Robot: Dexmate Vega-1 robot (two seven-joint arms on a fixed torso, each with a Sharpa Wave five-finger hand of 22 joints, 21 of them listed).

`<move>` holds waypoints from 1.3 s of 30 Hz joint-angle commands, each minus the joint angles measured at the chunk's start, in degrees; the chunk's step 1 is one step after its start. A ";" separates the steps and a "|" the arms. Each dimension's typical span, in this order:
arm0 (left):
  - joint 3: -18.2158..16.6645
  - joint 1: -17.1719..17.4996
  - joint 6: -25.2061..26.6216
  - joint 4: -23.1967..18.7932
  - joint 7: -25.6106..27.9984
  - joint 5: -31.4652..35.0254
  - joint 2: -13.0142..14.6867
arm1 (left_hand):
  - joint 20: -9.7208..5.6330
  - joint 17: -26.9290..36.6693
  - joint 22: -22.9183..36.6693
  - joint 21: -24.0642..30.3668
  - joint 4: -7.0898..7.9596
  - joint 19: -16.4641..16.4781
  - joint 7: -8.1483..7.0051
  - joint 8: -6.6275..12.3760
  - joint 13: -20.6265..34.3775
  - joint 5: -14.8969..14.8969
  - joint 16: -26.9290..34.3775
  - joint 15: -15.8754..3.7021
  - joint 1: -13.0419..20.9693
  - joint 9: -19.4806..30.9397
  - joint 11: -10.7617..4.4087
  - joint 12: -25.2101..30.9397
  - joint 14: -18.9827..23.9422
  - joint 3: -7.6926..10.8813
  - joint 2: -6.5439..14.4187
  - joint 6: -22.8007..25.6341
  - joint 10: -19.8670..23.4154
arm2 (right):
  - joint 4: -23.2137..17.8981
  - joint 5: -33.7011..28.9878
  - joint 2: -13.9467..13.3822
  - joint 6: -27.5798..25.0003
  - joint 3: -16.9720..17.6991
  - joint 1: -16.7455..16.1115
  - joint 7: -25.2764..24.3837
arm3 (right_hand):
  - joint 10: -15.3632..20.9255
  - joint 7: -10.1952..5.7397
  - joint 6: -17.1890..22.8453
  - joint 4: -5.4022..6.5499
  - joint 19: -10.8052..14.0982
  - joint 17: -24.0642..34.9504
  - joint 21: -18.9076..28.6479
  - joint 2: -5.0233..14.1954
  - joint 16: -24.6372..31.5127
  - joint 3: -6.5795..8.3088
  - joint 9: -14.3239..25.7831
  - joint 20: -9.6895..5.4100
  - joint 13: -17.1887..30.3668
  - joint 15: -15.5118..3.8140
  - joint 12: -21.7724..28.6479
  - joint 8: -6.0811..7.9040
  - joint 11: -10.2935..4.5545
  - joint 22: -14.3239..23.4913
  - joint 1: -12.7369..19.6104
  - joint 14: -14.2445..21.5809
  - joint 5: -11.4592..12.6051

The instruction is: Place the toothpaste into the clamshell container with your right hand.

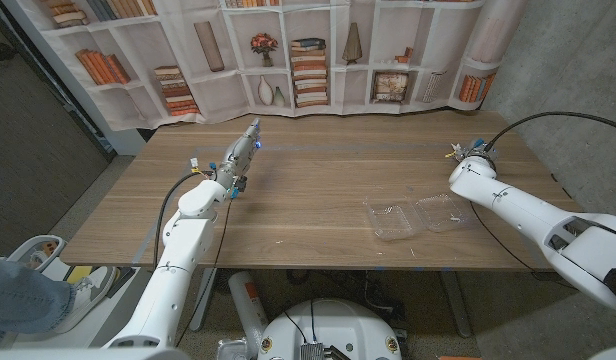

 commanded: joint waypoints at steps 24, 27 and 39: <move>0.10 -0.86 -0.77 1.85 -0.91 -0.13 -0.44 | -1.07 0.28 0.26 -0.21 -0.03 -4.44 -0.21 -0.16 0.27 -0.15 -0.06 0.40 0.33 0.30 -0.38 0.01 -1.91 -0.49 0.27 -0.40 -0.11 | -0.78 -1.25 -0.18 -1.96 -1.26 0.46 0.34 | 4.44 -1.28 4.80 -0.51 2.38 -0.12 0.45 0.39 -0.72 1.65 0.12 -4.51 0.10 -7.14 0.03 0.22 -1.13 0.38 3.34 4.14 -1.15; 0.13 -0.96 -0.65 1.92 -0.86 -0.05 -0.43 | -1.07 0.29 0.26 -0.20 -0.04 -4.40 -0.24 -0.16 0.27 -0.16 -0.06 0.37 0.34 0.30 -0.29 0.03 -1.93 -0.52 0.29 -0.40 -0.07 | -0.06 -1.12 0.14 -1.84 -1.47 0.76 0.84 | 3.45 -1.02 3.48 -0.04 1.63 0.05 -0.03 -0.32 -1.35 1.10 0.14 -3.87 0.13 -6.21 -0.77 -0.66 -0.79 0.38 2.70 3.10 -1.18; 0.30 -0.88 -0.11 1.64 -0.81 0.07 -0.47 | -0.99 0.29 0.27 -0.25 -0.04 -4.48 -0.21 -0.17 0.27 -0.17 -0.08 0.44 0.36 0.31 -0.40 0.00 -2.01 -0.61 0.34 -0.45 -0.14 | 3.98 -1.02 1.86 -1.23 -2.81 2.34 2.30 | 2.33 -0.71 2.35 0.35 1.03 0.17 -0.53 -1.04 -1.92 0.57 0.18 -3.21 0.18 -5.77 -1.65 -1.45 -0.70 0.36 2.03 1.93 -1.08</move>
